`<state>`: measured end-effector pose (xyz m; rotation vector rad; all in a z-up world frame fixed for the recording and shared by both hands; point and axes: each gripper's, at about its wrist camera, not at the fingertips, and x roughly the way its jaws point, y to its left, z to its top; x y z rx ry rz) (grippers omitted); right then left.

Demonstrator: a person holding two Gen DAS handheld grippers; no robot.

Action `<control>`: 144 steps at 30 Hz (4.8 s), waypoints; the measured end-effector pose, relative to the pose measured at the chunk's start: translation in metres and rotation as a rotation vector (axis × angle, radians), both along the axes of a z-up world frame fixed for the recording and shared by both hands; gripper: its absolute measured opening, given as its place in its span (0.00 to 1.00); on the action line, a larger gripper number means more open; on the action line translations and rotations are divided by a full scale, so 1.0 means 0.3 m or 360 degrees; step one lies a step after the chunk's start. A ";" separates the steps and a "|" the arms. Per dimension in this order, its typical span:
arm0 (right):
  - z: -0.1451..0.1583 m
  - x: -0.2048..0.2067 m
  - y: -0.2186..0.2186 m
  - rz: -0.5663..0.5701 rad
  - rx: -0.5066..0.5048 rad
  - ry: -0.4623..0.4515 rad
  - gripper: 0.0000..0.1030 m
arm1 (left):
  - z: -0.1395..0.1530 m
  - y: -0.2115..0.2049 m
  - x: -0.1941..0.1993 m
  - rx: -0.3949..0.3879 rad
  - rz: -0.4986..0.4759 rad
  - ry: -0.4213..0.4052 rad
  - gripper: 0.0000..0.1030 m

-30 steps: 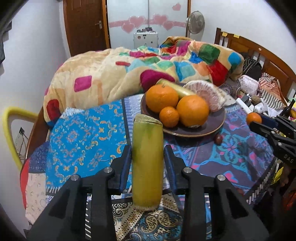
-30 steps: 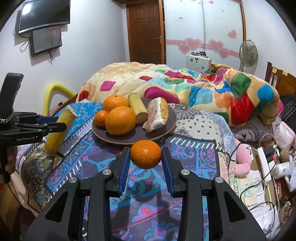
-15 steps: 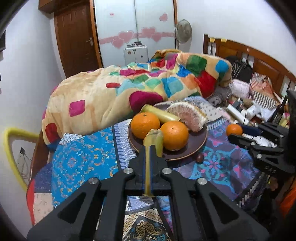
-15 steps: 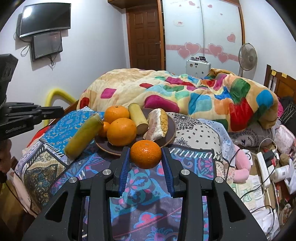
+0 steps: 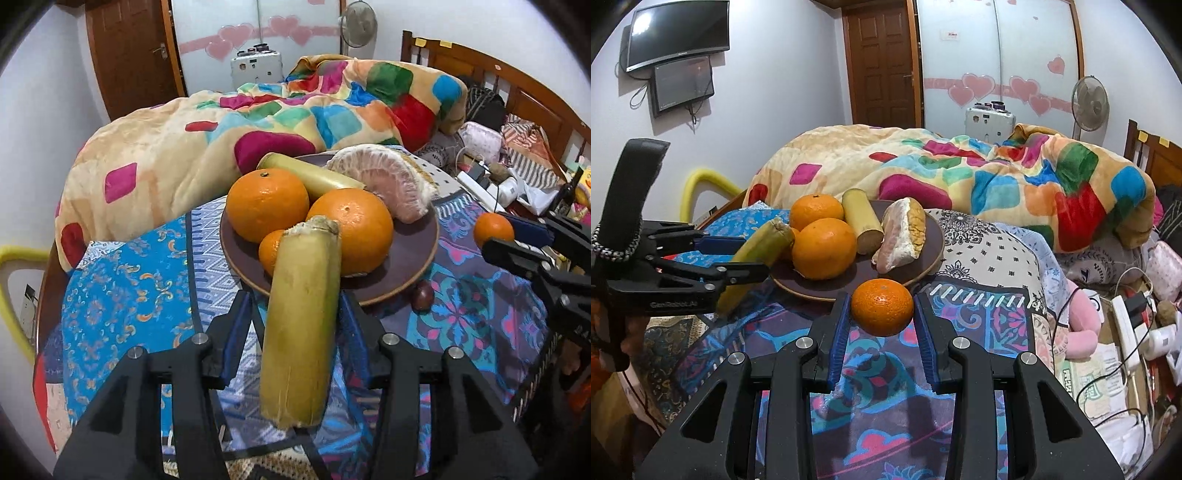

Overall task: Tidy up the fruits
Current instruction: 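Lift the bamboo shoot onto the plate with the left gripper while the right carries the tangerine there, then release the bamboo shoot on the plate with the left gripper while the right releases the tangerine, then grasp a dark red date from the cloth with the right gripper while the left grasps another date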

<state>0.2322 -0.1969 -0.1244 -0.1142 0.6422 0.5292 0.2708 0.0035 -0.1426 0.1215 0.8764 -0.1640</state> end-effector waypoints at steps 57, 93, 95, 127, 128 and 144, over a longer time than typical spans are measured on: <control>0.057 0.084 0.019 0.0028 -0.0049 -0.0106 0.31 | 0.181 -0.112 0.185 -0.0039 -0.0010 -0.0248 0.66; 0.112 0.144 0.293 0.0135 -0.0265 -0.0133 0.45 | 0.130 0.242 -0.009 -0.0106 0.0218 -0.0282 0.75; 0.124 0.107 0.272 0.0136 -0.0254 -0.0144 0.45 | 0.142 0.223 -0.032 -0.0105 0.0208 -0.0296 0.75; -0.077 -0.002 0.152 0.0107 -0.0192 0.0218 0.17 | 0.032 0.130 -0.199 -0.0154 0.0143 -0.0158 0.82; -0.067 -0.017 0.141 0.0100 -0.0180 0.0208 0.17 | 0.037 0.121 -0.211 -0.0155 0.0137 -0.0160 0.82; 0.083 -0.275 -0.068 0.0000 -0.0035 0.0051 0.17 | 0.016 -0.122 -0.386 -0.0245 -0.0015 -0.0046 0.82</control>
